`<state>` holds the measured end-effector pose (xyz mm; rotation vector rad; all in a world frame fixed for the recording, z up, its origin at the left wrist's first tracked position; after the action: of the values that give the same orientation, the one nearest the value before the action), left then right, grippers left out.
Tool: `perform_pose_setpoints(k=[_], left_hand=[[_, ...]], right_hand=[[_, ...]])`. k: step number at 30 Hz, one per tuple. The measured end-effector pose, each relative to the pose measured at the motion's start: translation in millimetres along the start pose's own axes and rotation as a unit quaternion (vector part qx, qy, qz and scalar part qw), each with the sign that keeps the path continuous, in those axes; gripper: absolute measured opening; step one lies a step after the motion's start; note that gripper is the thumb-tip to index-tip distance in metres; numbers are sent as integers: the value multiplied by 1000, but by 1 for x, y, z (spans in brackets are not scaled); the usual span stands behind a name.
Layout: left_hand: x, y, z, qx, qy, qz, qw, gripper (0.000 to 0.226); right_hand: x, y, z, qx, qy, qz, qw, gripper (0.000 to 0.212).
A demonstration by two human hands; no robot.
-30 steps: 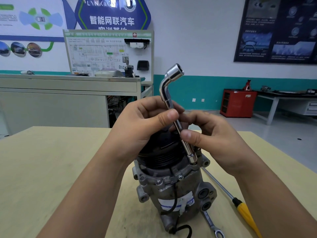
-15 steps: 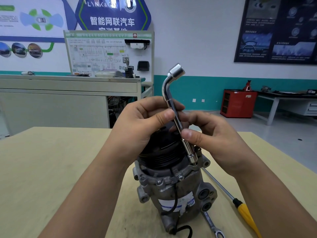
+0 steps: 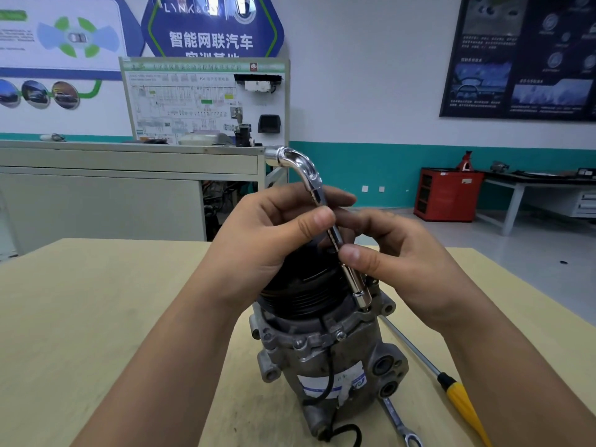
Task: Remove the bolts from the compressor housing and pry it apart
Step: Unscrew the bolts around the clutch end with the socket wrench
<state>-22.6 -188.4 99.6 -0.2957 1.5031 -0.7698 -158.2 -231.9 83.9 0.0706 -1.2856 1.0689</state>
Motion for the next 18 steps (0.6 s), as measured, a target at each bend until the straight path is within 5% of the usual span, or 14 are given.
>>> perform_pose_setpoints(k=[7,18], left_hand=[[0,1,0,16,20,10,1000,25],[-1,-1,3,-39,-13,6,999,11]], right_hand=[[0,0,-1,-1,-15,-1,1000,43],[-1,-2,0,-2,9,-3,1000,10]])
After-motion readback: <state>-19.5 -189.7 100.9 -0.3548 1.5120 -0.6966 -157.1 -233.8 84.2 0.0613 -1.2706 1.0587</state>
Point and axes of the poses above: each hand's wrist, its own y-axis away from the middle knuckle, its own z-axis out of the back of the hand, x = y × z, the point moved 5 cm from there along -y, towards the middle knuckle, and after that the axes turned 8 degrees about x, right-handed, at the moved point
